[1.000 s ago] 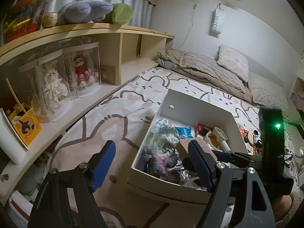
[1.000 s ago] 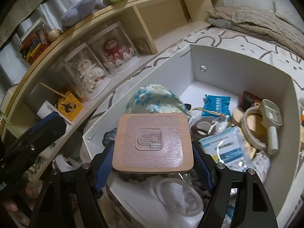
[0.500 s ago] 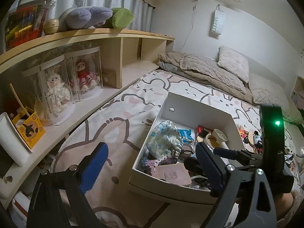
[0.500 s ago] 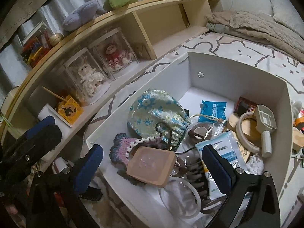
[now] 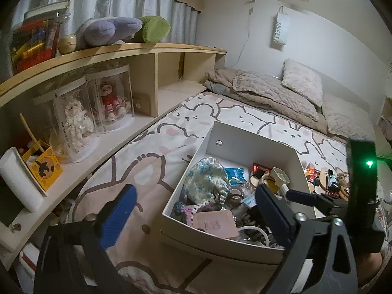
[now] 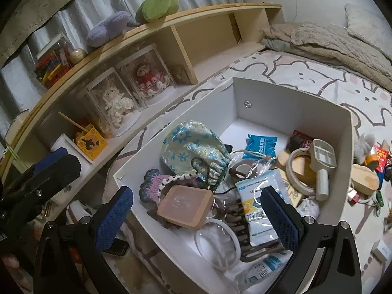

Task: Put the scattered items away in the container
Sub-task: 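Open both tools to release the coaster and ring into the shoebox, then withdraw both tools from the shoebox back toward the scattered pile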

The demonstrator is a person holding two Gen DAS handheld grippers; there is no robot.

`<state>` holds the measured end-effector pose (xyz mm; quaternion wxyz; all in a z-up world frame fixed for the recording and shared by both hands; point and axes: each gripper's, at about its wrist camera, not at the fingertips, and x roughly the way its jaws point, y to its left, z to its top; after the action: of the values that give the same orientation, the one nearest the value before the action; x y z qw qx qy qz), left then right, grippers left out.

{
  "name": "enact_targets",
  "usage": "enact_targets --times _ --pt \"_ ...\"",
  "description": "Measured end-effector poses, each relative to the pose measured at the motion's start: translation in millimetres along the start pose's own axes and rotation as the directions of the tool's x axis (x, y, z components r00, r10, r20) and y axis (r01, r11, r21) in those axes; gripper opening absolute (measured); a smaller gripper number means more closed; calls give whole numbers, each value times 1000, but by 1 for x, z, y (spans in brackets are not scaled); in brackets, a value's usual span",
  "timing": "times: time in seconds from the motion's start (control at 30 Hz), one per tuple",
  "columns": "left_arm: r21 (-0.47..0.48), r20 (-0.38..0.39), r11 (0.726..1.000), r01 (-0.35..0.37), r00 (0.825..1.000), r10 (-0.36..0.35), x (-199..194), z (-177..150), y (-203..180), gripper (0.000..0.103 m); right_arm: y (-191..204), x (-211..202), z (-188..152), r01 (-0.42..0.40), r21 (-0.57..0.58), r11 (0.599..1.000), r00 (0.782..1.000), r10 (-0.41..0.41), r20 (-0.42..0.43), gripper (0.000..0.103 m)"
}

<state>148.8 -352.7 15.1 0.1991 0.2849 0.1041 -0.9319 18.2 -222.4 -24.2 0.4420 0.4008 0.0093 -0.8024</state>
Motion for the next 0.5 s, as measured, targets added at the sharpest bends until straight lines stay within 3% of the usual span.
enact_targets --times 0.27,0.5 --pt "8 -13 1000 -20 1000 20 -2 -2 -17 103 -7 -25 -5 14 -49 999 1000 -12 26 103" --pt "17 -25 1000 3 1000 -2 1 -3 -43 103 -19 -56 -6 99 -82 992 992 -92 85 103"
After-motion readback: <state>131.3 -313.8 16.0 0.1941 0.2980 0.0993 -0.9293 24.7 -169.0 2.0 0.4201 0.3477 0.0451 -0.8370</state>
